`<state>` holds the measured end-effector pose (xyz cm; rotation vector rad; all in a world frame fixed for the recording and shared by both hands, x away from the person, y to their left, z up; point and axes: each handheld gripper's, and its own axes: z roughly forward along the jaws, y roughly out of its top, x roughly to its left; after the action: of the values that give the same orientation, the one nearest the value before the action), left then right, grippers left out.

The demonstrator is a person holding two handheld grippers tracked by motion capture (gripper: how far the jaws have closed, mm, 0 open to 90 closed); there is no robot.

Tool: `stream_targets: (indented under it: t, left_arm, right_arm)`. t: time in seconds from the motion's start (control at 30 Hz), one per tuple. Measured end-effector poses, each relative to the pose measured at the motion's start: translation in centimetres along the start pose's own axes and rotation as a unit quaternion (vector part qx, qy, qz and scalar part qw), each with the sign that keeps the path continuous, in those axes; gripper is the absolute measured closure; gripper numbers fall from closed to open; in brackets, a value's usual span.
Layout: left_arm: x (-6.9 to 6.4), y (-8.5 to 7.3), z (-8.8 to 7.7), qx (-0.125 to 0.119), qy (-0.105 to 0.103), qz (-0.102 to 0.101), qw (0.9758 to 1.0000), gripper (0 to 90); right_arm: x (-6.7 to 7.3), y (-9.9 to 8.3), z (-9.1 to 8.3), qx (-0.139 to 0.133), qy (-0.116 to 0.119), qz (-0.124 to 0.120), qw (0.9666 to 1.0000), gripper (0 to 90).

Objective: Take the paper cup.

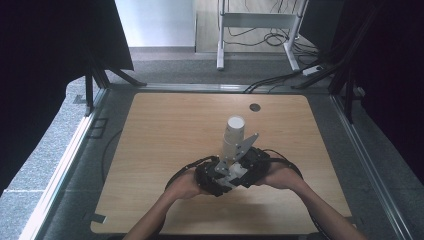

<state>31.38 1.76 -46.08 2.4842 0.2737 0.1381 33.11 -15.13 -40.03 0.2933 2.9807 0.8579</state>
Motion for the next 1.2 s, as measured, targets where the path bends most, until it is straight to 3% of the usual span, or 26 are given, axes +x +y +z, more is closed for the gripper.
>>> stream_targets:
  t: [0.07,0.1,0.13,0.23,0.37,0.43,0.47,0.5,0.63,0.9,1.07,1.2]
  left_arm:
    - [0.1,-0.1,0.0,-0.003,0.001,0.002,1.0,33.9]
    - [0.2,-0.1,-0.1,-0.01,-0.001,-0.004,0.9999,30.2]
    - [0.1,-0.2,-0.1,-0.027,-0.004,-0.022,0.9994,26.8]
    - [0.4,-0.3,-0.5,-0.052,-0.009,-0.042,0.9977,14.8]
    - [0.7,-0.5,-1.4,-0.101,-0.024,-0.071,0.9921,7.7]
    - [0.8,-0.6,-2.0,-0.123,-0.029,-0.076,0.9891,7.0]
    - [0.9,-0.7,-2.3,-0.124,-0.028,-0.069,0.9895,7.0]
    - [0.9,-0.8,-2.5,-0.135,-0.029,-0.075,0.9876,7.1]
    - [0.9,-1.1,-3.3,-0.157,-0.028,-0.075,0.9844,8.5]
    - [1.0,-1.7,-3.9,-0.199,-0.039,-0.079,0.976,12.9]
    - [0.9,-1.8,-3.8,-0.209,-0.048,-0.076,0.9738,13.6]
    - [0.8,-1.7,-3.4,-0.206,-0.053,-0.062,0.9751,14.2]
  right_arm:
    - [0.1,-0.1,0.0,-0.003,-0.001,0.002,1.0,36.6]
    - [0.2,-0.1,-0.1,-0.005,-0.003,0.003,1.0,36.7]
    - [0.2,-0.2,-0.2,-0.009,-0.002,0.005,0.9999,36.9]
    - [0.1,-0.3,-0.7,-0.028,-0.002,0.012,0.9995,36.9]
    - [0.0,-0.5,-1.7,-0.057,-0.002,0.023,0.9981,37.0]
    - [0.0,-0.6,-2.2,-0.072,-0.003,0.026,0.9971,37.0]
    - [0.0,-0.7,-2.4,-0.08,-0.003,0.027,0.9964,37.0]
    - [0.1,-0.8,-2.6,-0.085,-0.004,0.028,0.996,37.0]
    - [0.1,-1.3,-3.3,-0.115,-0.004,0.038,0.9926,37.0]
    - [0.0,-3.0,-4.0,-0.172,-0.002,0.054,0.9836,37.1]
    - [0.0,-4.1,-3.9,-0.203,0.005,0.057,0.9775,37.1]
    - [0.1,-4.9,-3.9,-0.228,0.02,0.059,0.9716,37.1]
